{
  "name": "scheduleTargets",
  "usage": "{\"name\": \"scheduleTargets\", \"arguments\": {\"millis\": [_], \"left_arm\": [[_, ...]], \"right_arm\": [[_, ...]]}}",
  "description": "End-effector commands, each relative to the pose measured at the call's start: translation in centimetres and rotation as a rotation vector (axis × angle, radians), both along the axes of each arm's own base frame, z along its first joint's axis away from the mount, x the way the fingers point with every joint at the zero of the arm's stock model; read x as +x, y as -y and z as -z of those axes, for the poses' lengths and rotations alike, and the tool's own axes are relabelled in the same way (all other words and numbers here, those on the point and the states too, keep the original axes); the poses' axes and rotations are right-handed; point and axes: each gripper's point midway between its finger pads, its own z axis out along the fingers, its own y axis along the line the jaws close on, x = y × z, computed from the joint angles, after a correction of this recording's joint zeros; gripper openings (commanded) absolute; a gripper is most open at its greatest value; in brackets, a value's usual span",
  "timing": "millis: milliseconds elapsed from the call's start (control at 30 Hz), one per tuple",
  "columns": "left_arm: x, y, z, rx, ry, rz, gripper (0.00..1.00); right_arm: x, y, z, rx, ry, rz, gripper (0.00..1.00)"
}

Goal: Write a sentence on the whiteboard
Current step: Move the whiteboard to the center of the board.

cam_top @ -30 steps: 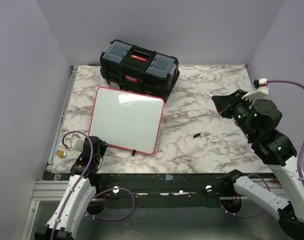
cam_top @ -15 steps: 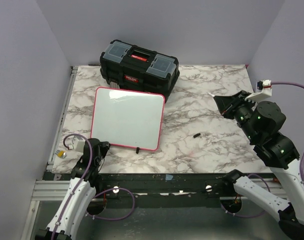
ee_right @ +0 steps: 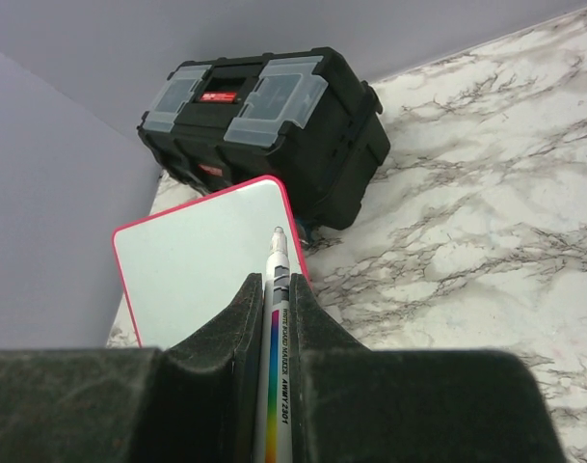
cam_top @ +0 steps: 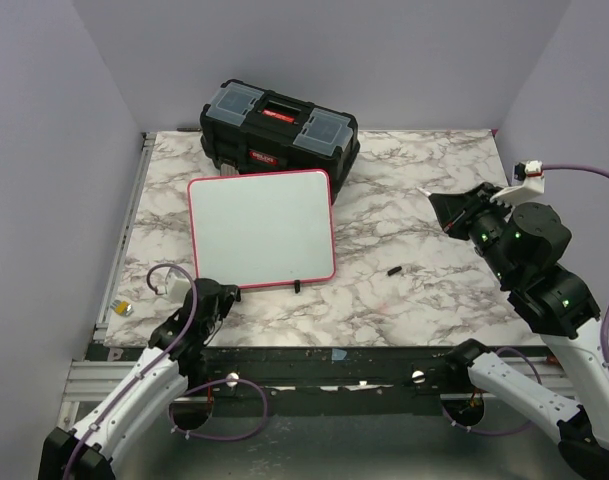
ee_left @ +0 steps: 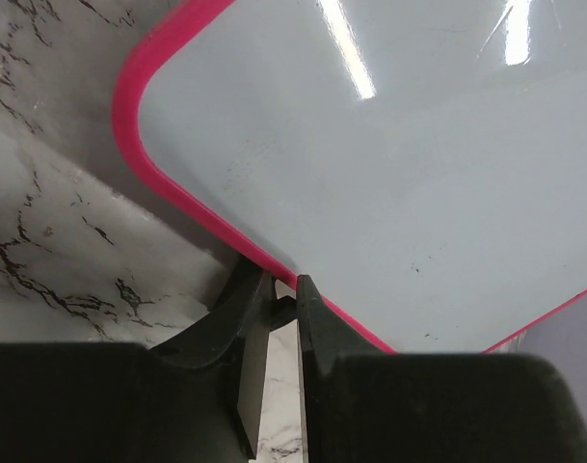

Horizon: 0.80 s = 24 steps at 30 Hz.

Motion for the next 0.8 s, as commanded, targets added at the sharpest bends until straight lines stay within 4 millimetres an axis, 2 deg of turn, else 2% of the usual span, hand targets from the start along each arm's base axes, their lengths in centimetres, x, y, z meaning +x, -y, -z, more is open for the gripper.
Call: {"name": "scheduleTargets", "arguments": {"millis": [0,567,767], "left_arm": [[-2.3,1.2,2.6,0.018,-0.121,0.065,0.17],[-3.7,4.8,3.0,0.021,-0.150,0.143,0.16],[-4.1,6.8,2.9,0.031,-0.160,0.192,0.16]], "right_arm": [[-0.2,0.8,0.0,0.000,-0.004,0.036,0.01],[0.1,1.0,0.8,-0.008,-0.024,0.055,0.01],[0.2,1.0,1.1,-0.011,-0.030,0.062,0.01]]}}
